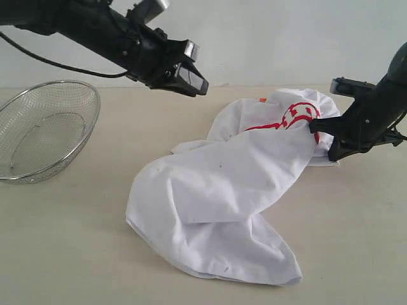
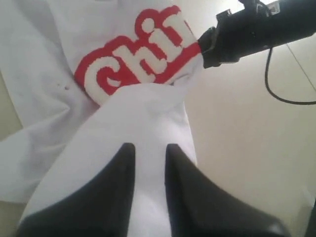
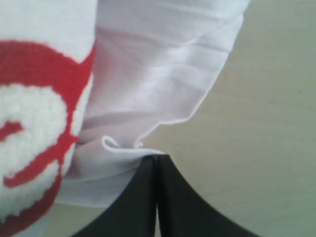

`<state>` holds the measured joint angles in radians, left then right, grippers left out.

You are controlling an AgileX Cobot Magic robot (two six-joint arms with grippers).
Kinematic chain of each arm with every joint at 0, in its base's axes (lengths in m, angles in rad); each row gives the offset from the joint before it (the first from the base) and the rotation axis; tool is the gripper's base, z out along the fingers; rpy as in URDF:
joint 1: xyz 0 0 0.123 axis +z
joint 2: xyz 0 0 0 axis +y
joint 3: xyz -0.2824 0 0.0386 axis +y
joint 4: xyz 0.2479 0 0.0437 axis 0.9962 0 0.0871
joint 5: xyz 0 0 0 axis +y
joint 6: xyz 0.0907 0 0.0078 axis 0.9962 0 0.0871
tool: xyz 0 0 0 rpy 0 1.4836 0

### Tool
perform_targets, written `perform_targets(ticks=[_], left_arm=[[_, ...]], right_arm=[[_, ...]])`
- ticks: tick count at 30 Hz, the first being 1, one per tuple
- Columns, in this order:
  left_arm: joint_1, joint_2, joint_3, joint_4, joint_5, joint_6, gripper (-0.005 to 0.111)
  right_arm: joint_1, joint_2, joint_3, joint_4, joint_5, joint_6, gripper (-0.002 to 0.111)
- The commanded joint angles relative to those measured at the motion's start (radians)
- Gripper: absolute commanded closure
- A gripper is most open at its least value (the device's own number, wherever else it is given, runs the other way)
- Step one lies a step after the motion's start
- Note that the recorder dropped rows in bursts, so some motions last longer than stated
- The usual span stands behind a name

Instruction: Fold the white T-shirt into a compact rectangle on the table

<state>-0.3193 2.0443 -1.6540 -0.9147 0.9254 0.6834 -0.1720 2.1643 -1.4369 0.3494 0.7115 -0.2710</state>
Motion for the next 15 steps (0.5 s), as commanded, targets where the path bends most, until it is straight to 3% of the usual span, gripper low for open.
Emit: perform_targets(ticks=[1,8,15], left_arm=[[-0.004,0.137,-0.141,-0.004,0.081,0.079,0.102],[-0.004,0.302,-0.323,-0.002,0.115,0.072,0.102],[-0.011,0.376,-0.38,0.048,0.115,0.001,0.102]], right_arm=[[-0.006,0.034,0.007,-0.014,0.017,-0.003,0.108],[-0.006,0.034,0.007,0.026,0.024,-0.028,0.108],[0.003,0.034,0.007,0.06,0.015,-0.06,0.108]])
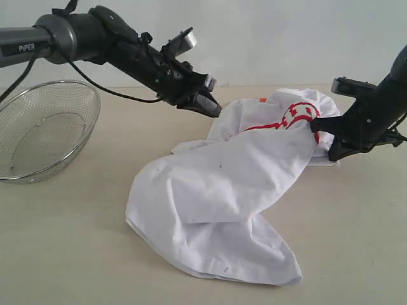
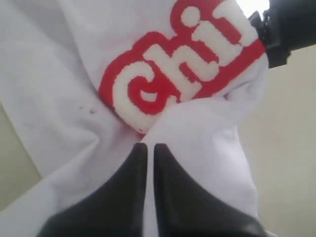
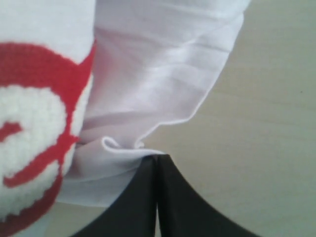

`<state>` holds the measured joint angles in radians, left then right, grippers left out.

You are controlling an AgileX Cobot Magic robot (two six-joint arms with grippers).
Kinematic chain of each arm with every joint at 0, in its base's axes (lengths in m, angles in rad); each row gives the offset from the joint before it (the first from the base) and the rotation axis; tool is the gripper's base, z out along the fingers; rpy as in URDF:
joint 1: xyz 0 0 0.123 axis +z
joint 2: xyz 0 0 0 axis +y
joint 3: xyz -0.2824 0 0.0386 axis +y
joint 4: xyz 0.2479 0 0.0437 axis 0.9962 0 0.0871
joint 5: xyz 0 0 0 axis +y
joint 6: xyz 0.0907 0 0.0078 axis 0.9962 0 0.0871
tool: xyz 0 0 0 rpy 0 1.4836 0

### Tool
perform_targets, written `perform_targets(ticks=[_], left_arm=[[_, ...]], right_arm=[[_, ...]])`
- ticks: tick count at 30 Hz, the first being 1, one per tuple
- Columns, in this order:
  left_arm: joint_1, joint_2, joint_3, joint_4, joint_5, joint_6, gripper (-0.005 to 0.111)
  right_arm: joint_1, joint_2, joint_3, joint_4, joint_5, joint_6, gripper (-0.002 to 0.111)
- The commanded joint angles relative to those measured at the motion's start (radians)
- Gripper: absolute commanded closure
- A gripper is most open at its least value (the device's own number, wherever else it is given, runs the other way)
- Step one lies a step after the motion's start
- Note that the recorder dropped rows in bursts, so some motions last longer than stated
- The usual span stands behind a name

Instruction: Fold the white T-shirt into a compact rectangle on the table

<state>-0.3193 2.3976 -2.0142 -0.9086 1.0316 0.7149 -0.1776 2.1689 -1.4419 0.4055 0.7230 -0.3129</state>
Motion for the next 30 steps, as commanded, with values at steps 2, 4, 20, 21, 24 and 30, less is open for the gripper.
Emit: perform_targets(ticks=[2,4,20,21,24,30], left_arm=[[-0.016,0.03,-0.024,0.114,-0.032,-0.079,0.102],[-0.018,0.036,-0.024,0.154,-0.057,-0.099,0.102],[-0.03,0.166,-0.145,0.118,-0.063,-0.079,0.102],[-0.03,0.173,-0.155,0.119,-0.063,-0.079,0.102],[-0.034,0.186,-0.177,0.141,-0.068,-0.079,0.102],[-0.041,0.193,-0.186,0.255,-0.085,-0.133,0.102]], right_arm=[[0.017,0.029,0.011,0.005,0.003,-0.019,0.108],[0.031,0.029,0.011,0.005,0.003,-0.02,0.108],[0.07,0.029,0.011,0.007,0.003,-0.033,0.108],[0.07,0.029,0.013,0.007,-0.001,-0.033,0.108],[0.07,0.029,0.013,0.007,-0.001,-0.037,0.108],[0.07,0.029,0.013,0.011,-0.003,-0.037,0.108]])
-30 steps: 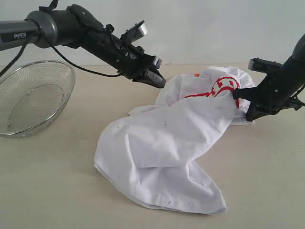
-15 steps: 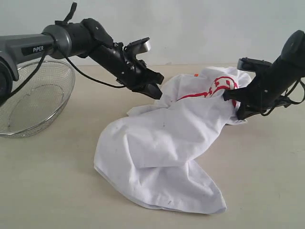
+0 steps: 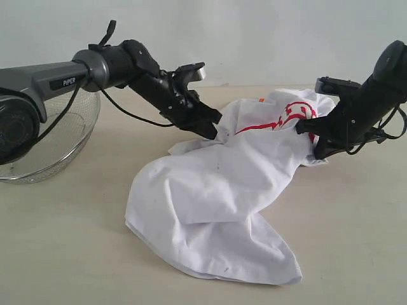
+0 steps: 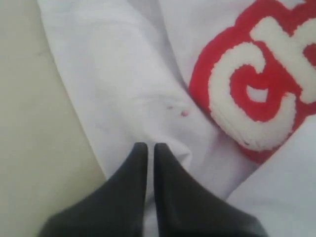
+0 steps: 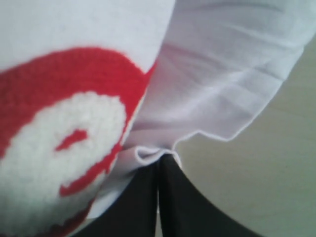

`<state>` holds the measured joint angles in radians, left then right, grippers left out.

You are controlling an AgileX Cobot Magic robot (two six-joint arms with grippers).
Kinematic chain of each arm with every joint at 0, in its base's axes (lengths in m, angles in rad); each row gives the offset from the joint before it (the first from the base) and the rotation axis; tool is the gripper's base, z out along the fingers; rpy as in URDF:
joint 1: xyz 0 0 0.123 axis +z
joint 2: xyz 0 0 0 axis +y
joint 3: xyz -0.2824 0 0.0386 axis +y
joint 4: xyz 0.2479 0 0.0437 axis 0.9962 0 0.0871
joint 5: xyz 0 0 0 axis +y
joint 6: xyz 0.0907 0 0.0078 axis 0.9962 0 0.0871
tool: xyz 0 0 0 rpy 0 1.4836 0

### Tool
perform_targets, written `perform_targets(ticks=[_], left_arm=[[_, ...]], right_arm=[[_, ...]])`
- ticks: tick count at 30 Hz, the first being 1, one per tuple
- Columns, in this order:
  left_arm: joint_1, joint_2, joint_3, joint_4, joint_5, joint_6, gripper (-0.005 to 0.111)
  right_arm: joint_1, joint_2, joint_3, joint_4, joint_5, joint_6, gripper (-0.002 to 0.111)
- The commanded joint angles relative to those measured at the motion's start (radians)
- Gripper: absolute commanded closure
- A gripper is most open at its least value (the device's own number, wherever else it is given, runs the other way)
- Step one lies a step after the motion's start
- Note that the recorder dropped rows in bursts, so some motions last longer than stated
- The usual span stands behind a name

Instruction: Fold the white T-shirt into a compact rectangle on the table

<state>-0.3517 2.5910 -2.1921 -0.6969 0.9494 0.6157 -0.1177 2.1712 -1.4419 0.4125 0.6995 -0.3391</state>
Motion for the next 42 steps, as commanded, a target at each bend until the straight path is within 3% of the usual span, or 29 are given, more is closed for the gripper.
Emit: perform_targets(ticks=[1,14,19,32,42], left_arm=[[-0.008,0.0,-0.009,0.043,0.012,-0.034,0.102],[-0.025,0.061,-0.006,0.097,0.088,-0.056,0.102],[-0.019,0.061,-0.006,0.213,0.087,-0.133,0.102],[0.081,0.057,-0.006,0.265,0.096,-0.222,0.102],[0.1,0.055,-0.008,0.306,0.073,-0.264,0.102]], right_arm=[[0.01,0.027,0.013,0.004,0.021,-0.011,0.108],[0.01,0.027,0.013,0.027,0.018,-0.033,0.108],[0.01,0.027,0.013,0.027,0.018,-0.033,0.108],[0.01,0.027,0.013,0.0,0.028,-0.037,0.108],[0.01,0.027,0.013,-0.109,0.03,0.024,0.108]])
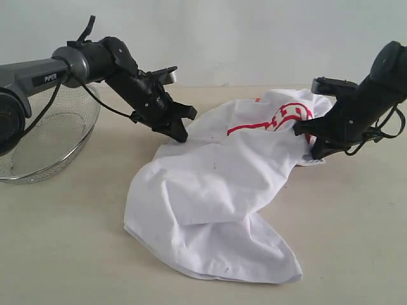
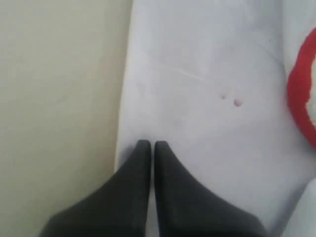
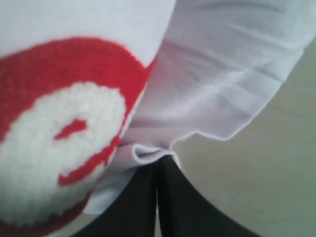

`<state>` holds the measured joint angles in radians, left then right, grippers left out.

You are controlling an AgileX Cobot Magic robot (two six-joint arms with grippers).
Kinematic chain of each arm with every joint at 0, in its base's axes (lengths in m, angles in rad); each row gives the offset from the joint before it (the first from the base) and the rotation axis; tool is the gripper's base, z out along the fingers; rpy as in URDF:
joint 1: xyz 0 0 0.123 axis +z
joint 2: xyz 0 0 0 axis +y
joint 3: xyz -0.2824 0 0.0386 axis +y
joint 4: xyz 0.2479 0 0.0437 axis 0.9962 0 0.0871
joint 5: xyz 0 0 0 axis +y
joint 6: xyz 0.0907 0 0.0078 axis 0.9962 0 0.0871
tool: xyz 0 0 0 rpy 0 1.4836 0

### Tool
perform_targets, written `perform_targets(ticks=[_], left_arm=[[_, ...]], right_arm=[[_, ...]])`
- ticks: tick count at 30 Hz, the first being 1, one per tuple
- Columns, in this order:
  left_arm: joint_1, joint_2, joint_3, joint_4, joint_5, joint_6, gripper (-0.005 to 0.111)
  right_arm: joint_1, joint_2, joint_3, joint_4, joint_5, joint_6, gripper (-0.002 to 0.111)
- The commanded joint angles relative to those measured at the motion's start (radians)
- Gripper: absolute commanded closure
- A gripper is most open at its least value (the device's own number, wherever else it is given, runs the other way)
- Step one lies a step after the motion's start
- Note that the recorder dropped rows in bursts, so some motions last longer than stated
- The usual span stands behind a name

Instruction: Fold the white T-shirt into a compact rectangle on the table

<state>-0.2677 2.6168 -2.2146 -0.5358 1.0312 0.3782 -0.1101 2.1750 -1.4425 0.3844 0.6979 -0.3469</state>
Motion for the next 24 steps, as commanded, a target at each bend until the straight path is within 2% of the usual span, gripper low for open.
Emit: perform_targets(ticks=[1,14,24], left_arm=[[0.018,0.029,0.015,0.145,-0.01,-0.026,0.102],[0.02,0.023,0.011,0.214,-0.007,-0.065,0.102],[0.06,0.023,-0.085,0.236,0.071,-0.101,0.102]], right_arm=[[0.0,0.023,0.014,-0.088,0.031,0.037,0.108],[0.0,0.023,0.014,-0.216,0.028,0.157,0.108],[0.0,0.021,0.012,-0.238,0.041,0.183,0.108]])
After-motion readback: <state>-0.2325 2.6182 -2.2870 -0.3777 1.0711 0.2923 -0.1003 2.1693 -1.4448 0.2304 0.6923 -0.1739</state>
